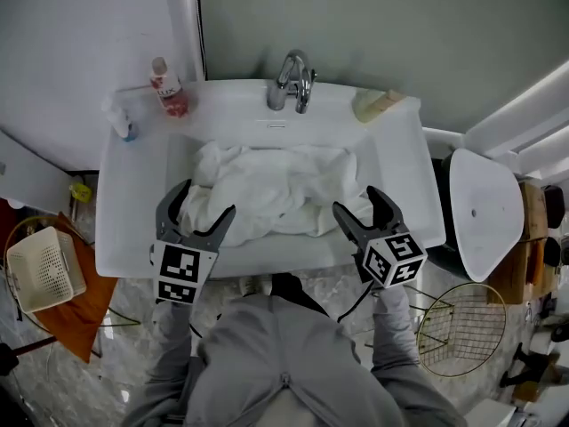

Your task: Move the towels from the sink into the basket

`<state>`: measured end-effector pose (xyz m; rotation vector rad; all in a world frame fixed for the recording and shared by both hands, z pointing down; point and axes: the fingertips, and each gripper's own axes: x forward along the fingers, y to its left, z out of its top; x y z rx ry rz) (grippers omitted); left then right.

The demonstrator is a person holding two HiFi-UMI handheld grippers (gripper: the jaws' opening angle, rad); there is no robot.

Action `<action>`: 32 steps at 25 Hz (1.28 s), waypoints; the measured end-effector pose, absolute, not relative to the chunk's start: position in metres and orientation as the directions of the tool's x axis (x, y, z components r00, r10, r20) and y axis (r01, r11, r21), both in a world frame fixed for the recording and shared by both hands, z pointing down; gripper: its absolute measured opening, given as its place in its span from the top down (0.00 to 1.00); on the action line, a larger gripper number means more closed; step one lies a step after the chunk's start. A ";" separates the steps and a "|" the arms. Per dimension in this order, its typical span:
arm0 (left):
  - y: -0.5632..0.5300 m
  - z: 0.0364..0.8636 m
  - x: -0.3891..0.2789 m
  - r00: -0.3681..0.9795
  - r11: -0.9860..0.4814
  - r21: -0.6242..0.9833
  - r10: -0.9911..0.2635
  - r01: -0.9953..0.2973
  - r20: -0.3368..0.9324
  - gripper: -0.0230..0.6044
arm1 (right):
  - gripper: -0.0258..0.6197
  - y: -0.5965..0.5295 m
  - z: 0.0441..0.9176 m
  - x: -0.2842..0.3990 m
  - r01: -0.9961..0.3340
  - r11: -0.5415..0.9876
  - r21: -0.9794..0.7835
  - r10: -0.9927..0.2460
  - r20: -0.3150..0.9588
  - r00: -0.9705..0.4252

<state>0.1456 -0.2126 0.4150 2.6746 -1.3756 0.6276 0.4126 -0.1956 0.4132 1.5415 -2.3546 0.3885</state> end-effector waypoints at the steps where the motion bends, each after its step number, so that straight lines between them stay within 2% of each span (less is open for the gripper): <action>1: -0.216 0.423 0.146 0.511 -0.600 -0.119 -0.755 -0.791 0.412 0.32 | 0.43 -0.201 0.422 0.409 -0.911 0.411 -0.046 -0.817 0.424 -0.390; 15: -0.248 0.530 0.163 0.407 -0.635 -0.089 -0.589 -0.767 0.698 0.32 | 0.43 -0.243 0.552 0.379 -0.720 0.694 0.000 -0.448 0.783 -0.432; 23: -0.262 0.570 0.168 0.344 -0.661 -0.105 -0.512 -0.743 0.787 0.32 | 0.43 -0.249 0.599 0.380 -0.676 0.736 -0.029 -0.337 0.850 -0.404; 32: -0.259 0.601 0.177 0.348 -0.669 0.004 -0.382 -0.744 0.856 0.31 | 0.43 -0.252 0.631 0.381 -0.645 0.763 -0.042 -0.267 0.888 -0.374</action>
